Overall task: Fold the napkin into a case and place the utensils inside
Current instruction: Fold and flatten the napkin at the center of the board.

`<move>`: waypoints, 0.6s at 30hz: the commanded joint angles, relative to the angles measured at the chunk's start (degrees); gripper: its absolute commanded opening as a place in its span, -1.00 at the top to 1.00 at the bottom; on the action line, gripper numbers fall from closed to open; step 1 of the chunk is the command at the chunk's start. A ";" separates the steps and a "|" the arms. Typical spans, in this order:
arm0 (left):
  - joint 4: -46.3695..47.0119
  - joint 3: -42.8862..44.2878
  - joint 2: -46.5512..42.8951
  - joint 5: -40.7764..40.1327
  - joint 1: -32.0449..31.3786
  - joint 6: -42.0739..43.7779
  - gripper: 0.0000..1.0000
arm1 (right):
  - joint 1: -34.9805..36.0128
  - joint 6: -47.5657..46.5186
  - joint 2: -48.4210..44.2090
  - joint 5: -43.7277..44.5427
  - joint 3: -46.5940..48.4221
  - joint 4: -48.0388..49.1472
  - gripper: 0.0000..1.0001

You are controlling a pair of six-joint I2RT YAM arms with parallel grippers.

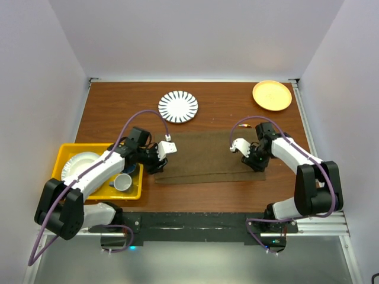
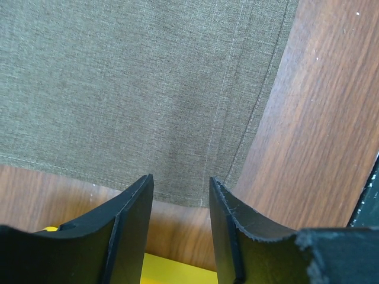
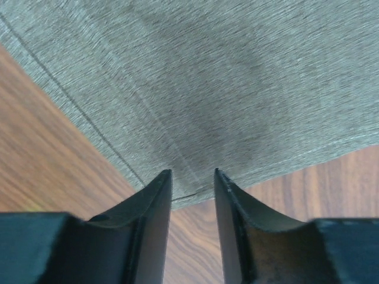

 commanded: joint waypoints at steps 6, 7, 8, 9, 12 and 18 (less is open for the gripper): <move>2.76 -2.56 -0.69 -1.13 -0.25 6.32 0.07 | 0.89 -1.44 0.36 1.34 -0.45 1.78 0.26; 2.85 -2.73 -0.69 -1.22 -0.25 6.50 0.07 | 0.89 -1.70 0.19 1.34 -0.45 1.61 0.20; 2.85 -2.82 -0.69 -1.22 -0.25 6.59 0.07 | 0.97 -1.88 -0.08 1.43 -0.45 0.91 0.08; 2.85 -2.91 -0.86 -1.22 -0.25 6.59 0.07 | 0.97 -2.06 -0.43 1.43 -0.27 0.55 0.05; 2.94 -3.18 -1.21 -1.05 -0.25 6.59 0.08 | 0.97 -2.58 -1.22 1.34 0.25 -0.50 0.00; 3.64 -3.53 -1.74 -1.22 -0.25 6.59 0.08 | 1.06 -3.37 1.06 2.04 0.35 0.55 0.06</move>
